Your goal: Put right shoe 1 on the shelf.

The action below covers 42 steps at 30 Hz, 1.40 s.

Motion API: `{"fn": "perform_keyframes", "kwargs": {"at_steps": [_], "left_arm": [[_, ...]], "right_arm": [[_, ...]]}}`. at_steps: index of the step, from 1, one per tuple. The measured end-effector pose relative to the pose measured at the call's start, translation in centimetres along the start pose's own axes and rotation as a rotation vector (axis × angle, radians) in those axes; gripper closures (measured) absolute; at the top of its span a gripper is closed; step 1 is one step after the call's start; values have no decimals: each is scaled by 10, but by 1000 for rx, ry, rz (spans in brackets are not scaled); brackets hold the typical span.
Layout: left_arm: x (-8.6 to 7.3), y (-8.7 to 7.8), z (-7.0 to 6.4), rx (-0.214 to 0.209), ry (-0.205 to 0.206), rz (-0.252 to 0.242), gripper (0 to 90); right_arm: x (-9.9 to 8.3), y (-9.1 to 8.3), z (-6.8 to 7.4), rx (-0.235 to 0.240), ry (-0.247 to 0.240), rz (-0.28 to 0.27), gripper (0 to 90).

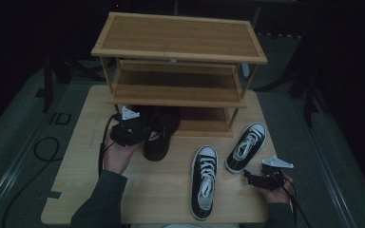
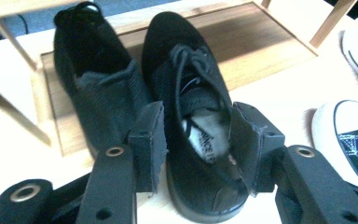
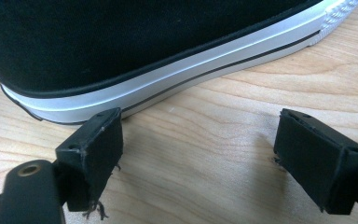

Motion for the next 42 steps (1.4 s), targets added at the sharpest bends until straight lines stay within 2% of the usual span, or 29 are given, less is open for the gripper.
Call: {"fn": "perform_keyframes", "kwargs": {"at_steps": [5, 9, 11, 12, 13, 16, 20, 28, 38, 42], "left_arm": [[-12, -8, 8, -3, -29, 1, 622], [-22, -12, 11, 0, -33, 10, 723], [-25, -12, 11, 0, -26, 17, 756], [-32, -10, 11, -16, -24, 37, 775], [-32, -10, 11, -16, -24, 37, 784], [-42, -4, 11, -33, -35, 64, 829], [-49, -1, 9, -37, -27, 85, 876], [-75, 15, 3, -55, -7, 169, 891], [-94, 27, -9, -70, 14, 225, 876], [-96, 30, -16, -79, 28, 235, 871]], "right_arm": [[0, 0, 0, 0, -1, 0, 155], [0, 0, 0, 0, -1, 0, 155], [0, 0, 0, 0, -1, 0, 154], [0, 0, 0, 0, 1, 0, 155], [0, 0, 0, 0, 1, 0, 155], [0, 0, 0, 0, 0, 0, 155], [0, 0, 0, 0, 0, 0, 155], [0, 0, 0, 0, 0, 0, 154], [0, 0, 0, 0, 0, 0, 155], [0, 0, 0, 0, 0, 0, 155]]}}
Point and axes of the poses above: each handheld gripper's, and its own axes: y roughly forward along the jaws, x roughly out of its top, z roughly to its left, the point moved 6 cm from there along y, roughly forward along the jaws, and after that the axes turned 13 degrees about x, right-handed, at the moved point
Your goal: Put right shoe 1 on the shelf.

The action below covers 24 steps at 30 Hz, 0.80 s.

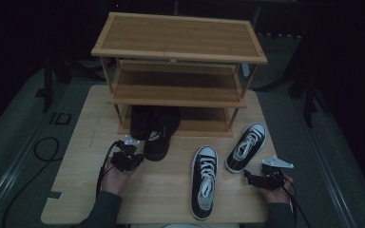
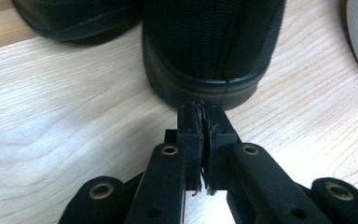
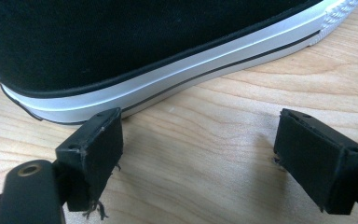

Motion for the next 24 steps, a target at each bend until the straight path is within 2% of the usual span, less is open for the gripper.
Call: {"fn": "perform_keyframes", "kwargs": {"at_steps": [4, 6, 16, 18, 19, 21, 24], "left_arm": [[3, 3, -10, -12, 29, 0, 864], [6, 5, -13, -1, 40, 0, 855], [13, 9, -27, -17, 66, -2, 871], [18, 11, -33, -32, 71, -9, 874], [20, 11, -34, -32, 72, -14, 876], [26, 11, -32, 3, 71, -25, 874], [34, 10, -31, 11, 44, -37, 875]], "right_arm": [[0, 0, 0, 0, 0, 0, 155], [0, 0, 0, 0, 0, 0, 155], [0, 0, 0, 0, 0, 0, 155], [0, 0, 0, 0, 0, 0, 155], [0, 0, 0, 0, 0, 0, 155], [0, 0, 0, 0, -1, 0, 155], [0, 0, 0, 0, 1, 0, 155]]}}
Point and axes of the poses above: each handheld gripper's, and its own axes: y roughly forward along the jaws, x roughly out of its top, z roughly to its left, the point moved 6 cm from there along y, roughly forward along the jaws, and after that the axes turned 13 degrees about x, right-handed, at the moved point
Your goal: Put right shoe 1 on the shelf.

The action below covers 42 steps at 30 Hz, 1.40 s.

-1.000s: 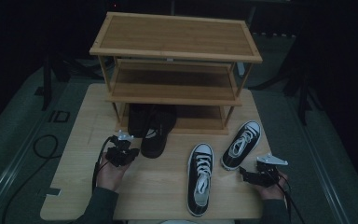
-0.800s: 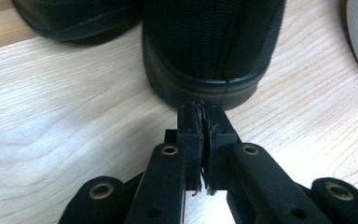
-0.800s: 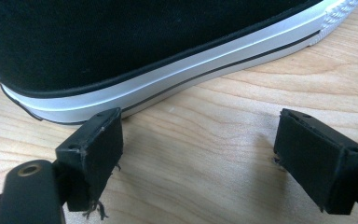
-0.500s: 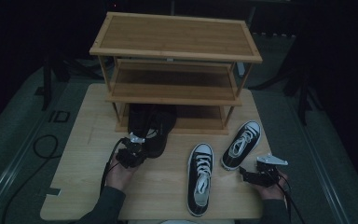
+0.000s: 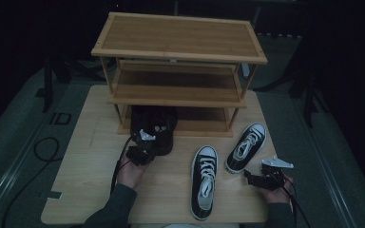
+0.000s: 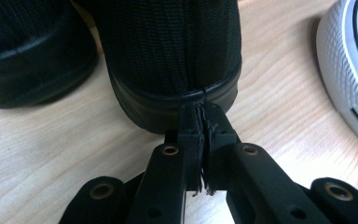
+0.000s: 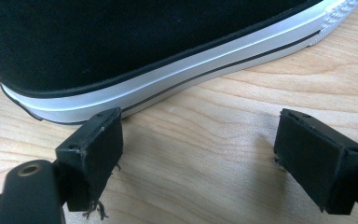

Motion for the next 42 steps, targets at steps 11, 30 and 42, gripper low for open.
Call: {"fn": "perform_keyframes", "kwargs": {"at_steps": [11, 30, 42], "left_arm": [[-11, 22, -34, 20, 145, 76, 868], [16, 48, -19, 19, 17, 81, 893], [29, 62, -8, 19, -30, 104, 893]], "right_arm": [[0, 0, 0, 0, -1, 1, 155], [0, 0, 0, 0, -1, 0, 154], [0, 0, 0, 0, -1, 1, 154]]}}
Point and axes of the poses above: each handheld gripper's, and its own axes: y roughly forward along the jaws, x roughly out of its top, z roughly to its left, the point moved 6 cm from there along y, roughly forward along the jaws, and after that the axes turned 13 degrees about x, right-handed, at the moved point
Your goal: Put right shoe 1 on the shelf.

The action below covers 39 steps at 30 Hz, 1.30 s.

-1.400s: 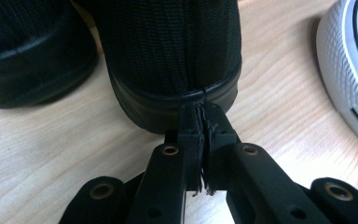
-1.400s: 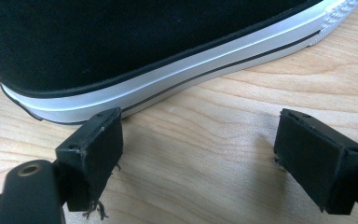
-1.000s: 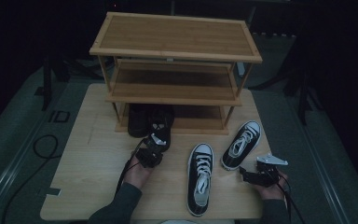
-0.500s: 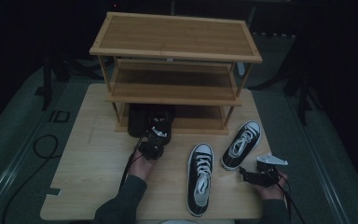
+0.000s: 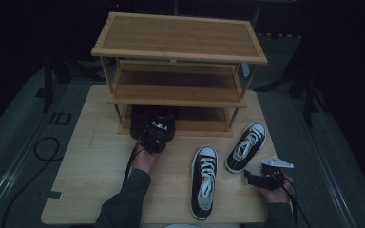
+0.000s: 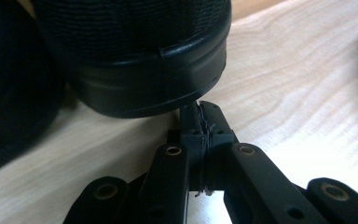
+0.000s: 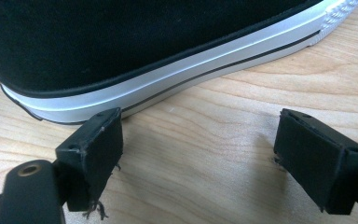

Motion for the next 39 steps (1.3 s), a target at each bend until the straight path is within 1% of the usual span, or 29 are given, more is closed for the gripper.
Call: {"fn": "perform_keyframes", "kwargs": {"at_steps": [4, 8, 11, 13, 19, 24, 27, 28, 29, 32, 34, 37, 39], "left_arm": [[2, 1, 3, 4, -7, -1, 893], [1, 3, 8, 29, 1, 4, 893], [-1, 4, 15, 40, -17, 6, 886], [-2, 2, 18, 34, -22, -5, 868], [-16, -7, 32, 69, -21, -22, 858], [-31, -12, 47, 84, -43, -31, 856], [-39, -14, 54, 90, -42, -41, 842], [-39, -14, 54, 90, -42, -41, 837], [-46, -16, 57, 92, -39, -49, 837], [-52, -19, 60, 96, -38, -56, 804], [-55, -21, 63, 98, -57, -63, 799], [-58, -21, 67, 99, -60, -65, 780], [-60, -22, 68, 97, -72, -72, 774]], "right_arm": [[0, 0, 0, 0, 0, 0, 154], [0, 0, 0, 0, -1, 0, 154], [0, 0, 0, 0, 0, 0, 154], [0, 0, 0, 0, 0, 0, 154], [0, 0, 0, 0, 0, 0, 154], [0, 0, 0, 0, 0, 0, 154], [0, 0, 0, 0, 0, 0, 154], [0, 0, 0, 0, 0, 0, 154], [0, 0, 0, 0, 0, 0, 154], [0, 0, 0, 0, 0, 0, 154], [0, 0, 0, 0, 0, 1, 153], [0, 0, 0, 0, -1, 1, 153], [0, 0, 0, 0, 0, 1, 153]]}}
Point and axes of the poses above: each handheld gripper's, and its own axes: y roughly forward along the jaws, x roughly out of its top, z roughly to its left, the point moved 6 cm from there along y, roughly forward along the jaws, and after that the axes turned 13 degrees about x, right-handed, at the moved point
